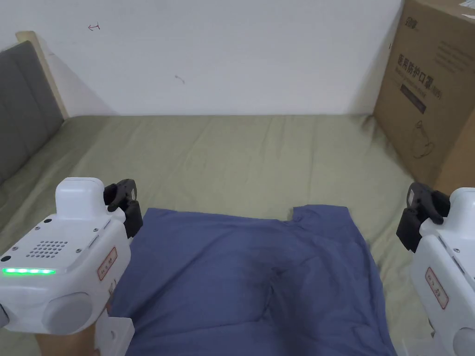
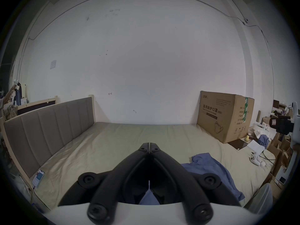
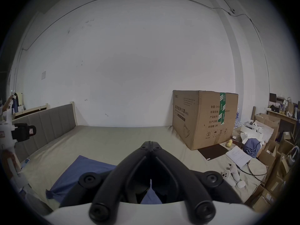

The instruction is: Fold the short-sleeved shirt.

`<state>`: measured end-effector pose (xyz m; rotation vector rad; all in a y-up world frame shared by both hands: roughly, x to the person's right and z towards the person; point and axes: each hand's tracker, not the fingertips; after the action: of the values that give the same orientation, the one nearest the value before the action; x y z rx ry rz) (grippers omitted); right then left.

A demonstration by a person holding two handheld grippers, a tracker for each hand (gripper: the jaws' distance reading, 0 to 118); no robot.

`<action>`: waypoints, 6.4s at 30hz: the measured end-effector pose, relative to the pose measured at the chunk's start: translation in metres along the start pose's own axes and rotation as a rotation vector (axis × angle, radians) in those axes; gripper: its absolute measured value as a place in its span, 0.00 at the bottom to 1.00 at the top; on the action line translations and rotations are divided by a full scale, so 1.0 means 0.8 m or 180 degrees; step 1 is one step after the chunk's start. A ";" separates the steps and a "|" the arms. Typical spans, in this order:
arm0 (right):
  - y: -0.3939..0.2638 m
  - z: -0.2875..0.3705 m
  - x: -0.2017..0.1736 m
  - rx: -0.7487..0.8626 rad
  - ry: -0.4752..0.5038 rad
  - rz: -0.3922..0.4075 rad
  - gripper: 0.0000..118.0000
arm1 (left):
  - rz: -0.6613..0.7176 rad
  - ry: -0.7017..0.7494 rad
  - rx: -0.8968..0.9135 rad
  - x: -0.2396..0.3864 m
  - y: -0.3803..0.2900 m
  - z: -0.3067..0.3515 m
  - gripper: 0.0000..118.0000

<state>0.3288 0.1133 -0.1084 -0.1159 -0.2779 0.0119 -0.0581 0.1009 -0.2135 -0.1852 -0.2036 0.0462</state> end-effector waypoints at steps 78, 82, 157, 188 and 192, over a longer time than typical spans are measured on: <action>0.151 -0.348 0.034 -0.0459 0.0399 0.0170 0.00 | 0.0306 0.0080 -0.0678 -0.128 0.197 -0.310 0.03; 0.220 -0.357 0.034 -0.0193 0.0391 0.0212 0.00 | 0.0189 0.0144 -0.0341 -0.119 0.276 -0.306 0.03; -0.266 -0.055 0.071 -0.2791 0.0208 -0.0793 0.47 | 0.1084 0.0380 -0.2594 -0.159 -0.253 -0.036 0.61; -0.015 -0.016 -0.044 0.0128 -0.0080 0.0334 0.00 | 0.0117 0.0086 0.0148 -0.029 -0.034 -0.002 0.00; -0.016 -0.015 -0.046 0.0129 -0.0043 0.0293 0.00 | 0.0091 0.0055 0.0103 -0.035 -0.037 -0.004 0.00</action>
<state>0.2968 0.0980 -0.1282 -0.0883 -0.2857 0.1095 -0.0838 0.0697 -0.2163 -0.1562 -0.1830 0.0764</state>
